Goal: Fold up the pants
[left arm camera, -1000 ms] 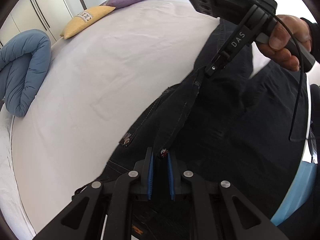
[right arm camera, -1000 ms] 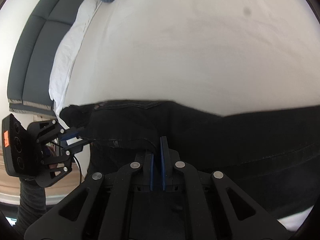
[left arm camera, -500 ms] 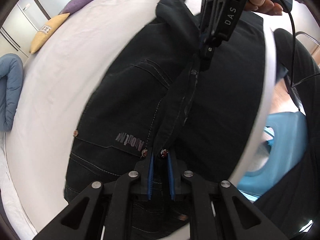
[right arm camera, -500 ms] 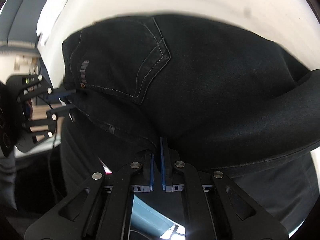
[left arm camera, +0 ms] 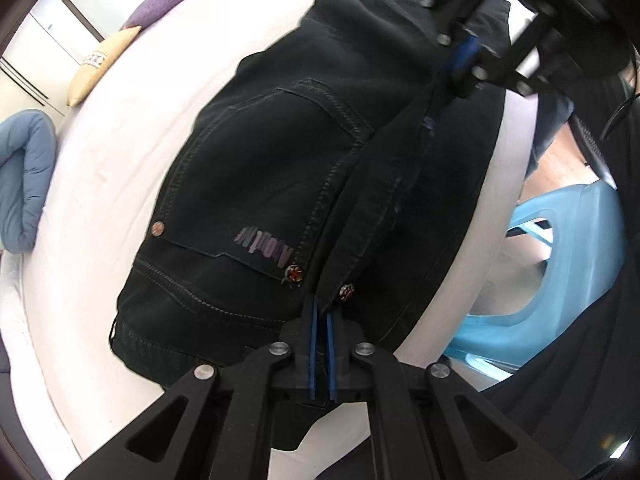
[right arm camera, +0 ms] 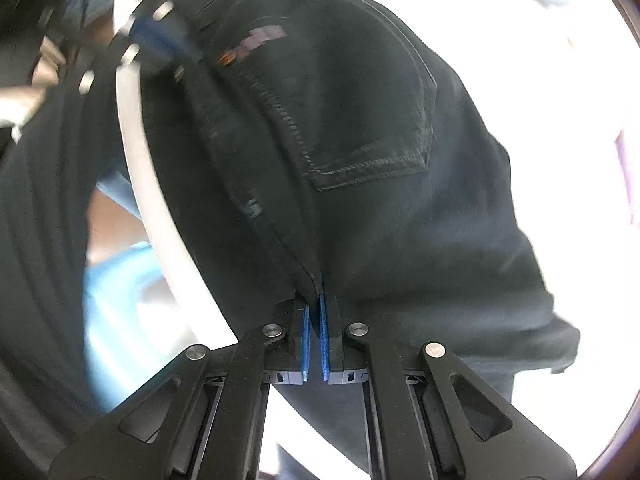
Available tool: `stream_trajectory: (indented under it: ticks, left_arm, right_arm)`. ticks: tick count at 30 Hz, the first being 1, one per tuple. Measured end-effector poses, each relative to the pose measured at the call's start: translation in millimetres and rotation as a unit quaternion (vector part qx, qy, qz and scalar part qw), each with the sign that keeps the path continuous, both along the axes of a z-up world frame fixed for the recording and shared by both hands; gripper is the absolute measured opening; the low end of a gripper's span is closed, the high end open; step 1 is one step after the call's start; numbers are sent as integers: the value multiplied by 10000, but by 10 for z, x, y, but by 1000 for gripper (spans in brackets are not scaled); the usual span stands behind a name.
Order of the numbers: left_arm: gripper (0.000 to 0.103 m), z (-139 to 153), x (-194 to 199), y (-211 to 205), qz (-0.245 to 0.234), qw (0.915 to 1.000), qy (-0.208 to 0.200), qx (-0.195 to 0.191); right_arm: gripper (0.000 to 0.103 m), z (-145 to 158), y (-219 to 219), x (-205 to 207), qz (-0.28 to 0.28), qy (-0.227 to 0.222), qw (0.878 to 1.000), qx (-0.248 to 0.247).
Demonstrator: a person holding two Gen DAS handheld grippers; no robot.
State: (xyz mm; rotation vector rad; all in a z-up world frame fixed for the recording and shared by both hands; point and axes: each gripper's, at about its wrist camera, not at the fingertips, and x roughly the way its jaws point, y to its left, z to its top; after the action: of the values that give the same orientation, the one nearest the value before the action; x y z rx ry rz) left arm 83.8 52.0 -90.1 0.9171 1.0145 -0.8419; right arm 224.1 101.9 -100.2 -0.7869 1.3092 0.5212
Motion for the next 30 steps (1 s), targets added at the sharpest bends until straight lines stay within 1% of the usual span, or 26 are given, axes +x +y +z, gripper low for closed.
stream_trajectory:
  ticks: [2,3,4,6,9,10,12,13,15,17,21,23,24,25,27,29,30]
  left_arm:
    - [3,-10,-21,49,83,9999,-139,-15]
    - [3,-7,-34,85,114,9997,-232,-28]
    - [3,-7,-48,102,139,9995,-290,-39]
    - [3,-10,-86,147,136,9990,-426,-20]
    - [3,-60,-193,210,-40,9964,-833,175]
    - [3,-95,-234,212,-66,9948,-984,249]
    - [3,-136,-278,228,-3,9925,-1189,270]
    - [3,-189,-319,264,92,9913,-1295,237]
    - [3,-242,-358,277,235,9880,-1509,238]
    - [3,-314,-423,280,345,9850,-1667,278]
    - [4,-402,-456,325,504,9851,-1622,251]
    - [8,-457,-506,363,519,9843,-1664,287]
    - [8,-474,-501,358,542,9841,-1670,284]
    - [8,-469,-490,363,596,9837,-1675,254]
    - [8,-432,-462,385,701,9825,-1716,190]
    - [8,-343,-449,419,854,9794,-1829,86]
    - [8,-300,-442,429,896,9779,-1886,62]
  right_arm:
    - [3,-48,206,-79,170,-304,9993,-116]
    - [3,-46,192,-118,246,-427,9986,-175]
    - [3,-77,290,-129,326,-579,9975,-236]
    - [3,-129,328,-177,406,-784,9956,-322]
    - [3,-233,453,-228,481,-1045,9922,-474]
    - [3,-270,501,-353,494,-1106,9913,-509]
    - [3,-408,516,-384,533,-1242,9894,-534]
    - [3,-488,451,-476,534,-1269,9891,-517]
    - [3,-466,371,-696,569,-1362,9878,-497]
    - [3,-522,436,-721,604,-1368,9875,-500]
    - [3,-601,594,-741,718,-1370,9865,-541]
    - [3,-659,592,-775,707,-1342,9870,-528]
    - [3,-681,615,-740,663,-1320,9878,-502]
    - [3,-606,468,-789,636,-1306,9883,-466]
    - [3,-554,467,-883,587,-1277,9893,-392]
    - [3,-486,458,-866,483,-1300,9899,-301]
    - [3,-417,422,-932,443,-1332,9898,-253]
